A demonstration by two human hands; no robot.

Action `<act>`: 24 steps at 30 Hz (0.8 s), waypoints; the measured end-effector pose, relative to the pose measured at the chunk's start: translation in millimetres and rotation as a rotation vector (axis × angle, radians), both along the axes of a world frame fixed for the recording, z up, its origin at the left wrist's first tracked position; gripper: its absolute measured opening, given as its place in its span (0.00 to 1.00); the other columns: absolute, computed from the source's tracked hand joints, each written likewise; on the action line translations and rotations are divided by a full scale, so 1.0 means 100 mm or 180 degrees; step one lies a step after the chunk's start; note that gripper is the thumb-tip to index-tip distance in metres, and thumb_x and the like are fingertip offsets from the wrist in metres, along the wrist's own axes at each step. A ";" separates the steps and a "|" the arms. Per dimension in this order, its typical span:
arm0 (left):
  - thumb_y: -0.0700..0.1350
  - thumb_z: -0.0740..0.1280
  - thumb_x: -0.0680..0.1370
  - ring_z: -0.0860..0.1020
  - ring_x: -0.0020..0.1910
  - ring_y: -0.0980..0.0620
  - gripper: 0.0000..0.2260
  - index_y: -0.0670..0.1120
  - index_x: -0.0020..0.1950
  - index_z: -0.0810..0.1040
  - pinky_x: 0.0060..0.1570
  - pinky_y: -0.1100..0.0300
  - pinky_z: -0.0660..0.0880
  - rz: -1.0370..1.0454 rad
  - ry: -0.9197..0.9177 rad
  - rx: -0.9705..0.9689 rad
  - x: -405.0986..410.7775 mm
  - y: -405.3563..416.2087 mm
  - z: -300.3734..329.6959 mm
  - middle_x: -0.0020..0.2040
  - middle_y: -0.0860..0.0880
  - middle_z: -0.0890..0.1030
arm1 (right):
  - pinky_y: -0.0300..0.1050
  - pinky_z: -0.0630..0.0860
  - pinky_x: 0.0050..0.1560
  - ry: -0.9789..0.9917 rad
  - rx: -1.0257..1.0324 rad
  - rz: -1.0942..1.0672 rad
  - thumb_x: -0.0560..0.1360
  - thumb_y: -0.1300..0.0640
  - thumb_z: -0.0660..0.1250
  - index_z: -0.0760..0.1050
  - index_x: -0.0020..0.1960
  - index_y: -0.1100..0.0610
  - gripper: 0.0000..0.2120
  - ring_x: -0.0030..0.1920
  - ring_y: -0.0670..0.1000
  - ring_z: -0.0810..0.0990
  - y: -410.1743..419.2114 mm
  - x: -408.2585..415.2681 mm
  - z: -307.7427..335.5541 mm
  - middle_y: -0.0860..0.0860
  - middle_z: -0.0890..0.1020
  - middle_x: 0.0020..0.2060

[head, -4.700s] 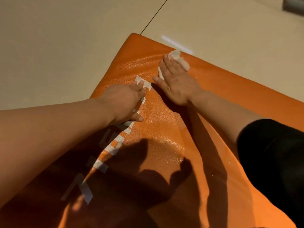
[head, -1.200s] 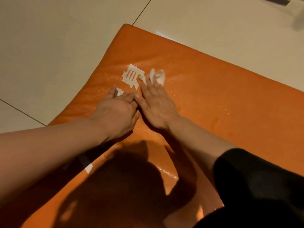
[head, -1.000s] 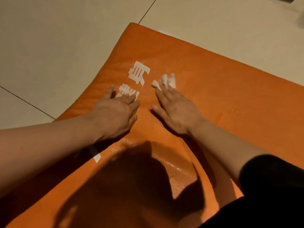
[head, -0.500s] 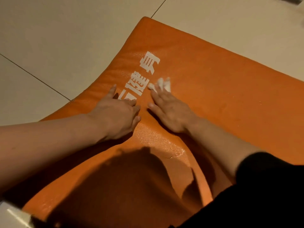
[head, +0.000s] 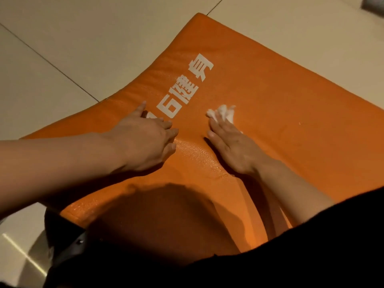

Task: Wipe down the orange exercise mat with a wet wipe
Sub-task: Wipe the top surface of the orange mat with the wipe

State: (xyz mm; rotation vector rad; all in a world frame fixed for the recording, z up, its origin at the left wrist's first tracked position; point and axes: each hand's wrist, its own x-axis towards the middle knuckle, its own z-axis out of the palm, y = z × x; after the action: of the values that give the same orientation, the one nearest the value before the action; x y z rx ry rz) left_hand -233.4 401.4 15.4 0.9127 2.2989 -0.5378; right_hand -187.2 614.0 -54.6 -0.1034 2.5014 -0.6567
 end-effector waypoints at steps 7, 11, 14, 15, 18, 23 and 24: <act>0.62 0.43 0.81 0.53 0.78 0.46 0.27 0.55 0.79 0.51 0.74 0.39 0.39 -0.0063 -0.0244 -0.0294 0.29 -0.11 0.23 0.79 0.51 0.52 | 0.46 0.34 0.71 -0.0196 -0.0297 -0.0489 0.81 0.37 0.41 0.43 0.80 0.49 0.31 0.78 0.46 0.39 -0.29 0.04 0.02 0.45 0.40 0.78; 0.61 0.43 0.82 0.54 0.77 0.46 0.27 0.54 0.79 0.52 0.74 0.40 0.39 -0.0165 -0.0232 -0.0323 0.40 -0.08 0.26 0.79 0.51 0.54 | 0.57 0.43 0.77 -0.0133 -0.0510 0.0222 0.82 0.39 0.42 0.41 0.79 0.50 0.30 0.78 0.48 0.38 -0.63 -0.26 -0.02 0.47 0.39 0.78; 0.64 0.42 0.80 0.49 0.78 0.51 0.27 0.57 0.79 0.49 0.74 0.40 0.37 -0.0068 -0.0398 -0.0268 0.46 -0.19 0.28 0.79 0.53 0.51 | 0.59 0.45 0.77 -0.0023 -0.0552 0.0359 0.80 0.37 0.42 0.41 0.79 0.46 0.30 0.77 0.45 0.39 -0.43 -0.10 -0.04 0.43 0.40 0.78; 0.65 0.42 0.80 0.48 0.78 0.52 0.28 0.58 0.79 0.49 0.74 0.40 0.36 0.0002 -0.0463 -0.0247 0.48 -0.23 0.31 0.79 0.54 0.50 | 0.59 0.45 0.77 0.0000 -0.0543 0.0289 0.78 0.35 0.40 0.41 0.79 0.44 0.32 0.77 0.43 0.39 -0.32 0.01 -0.02 0.41 0.41 0.78; 0.66 0.40 0.78 0.47 0.77 0.57 0.28 0.59 0.78 0.51 0.73 0.42 0.34 0.0249 -0.0651 -0.0131 0.50 -0.30 0.41 0.79 0.56 0.50 | 0.55 0.43 0.77 -0.0027 -0.0260 -0.0046 0.72 0.31 0.38 0.43 0.79 0.45 0.38 0.77 0.41 0.39 -0.10 0.40 0.08 0.40 0.41 0.78; 0.69 0.39 0.75 0.47 0.77 0.58 0.32 0.61 0.78 0.48 0.73 0.42 0.34 0.0314 -0.0765 -0.0200 0.61 -0.39 0.53 0.79 0.57 0.48 | 0.58 0.43 0.77 -0.0145 -0.0391 -0.0278 0.73 0.31 0.37 0.44 0.79 0.46 0.38 0.77 0.45 0.40 -0.31 0.27 0.05 0.42 0.42 0.78; 0.69 0.39 0.74 0.46 0.77 0.58 0.33 0.60 0.78 0.47 0.74 0.42 0.34 0.0313 -0.0764 -0.0220 0.64 -0.40 0.53 0.79 0.57 0.46 | 0.56 0.42 0.77 -0.0141 -0.0439 -0.0154 0.76 0.33 0.38 0.43 0.79 0.46 0.35 0.77 0.45 0.40 -0.39 0.15 0.02 0.43 0.41 0.78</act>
State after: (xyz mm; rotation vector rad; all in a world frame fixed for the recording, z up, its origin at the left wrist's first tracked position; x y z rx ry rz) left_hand -169.0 360.9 68.3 0.7817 2.0831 -0.4374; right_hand -172.3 575.4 -52.8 -0.0782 2.4212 -0.8424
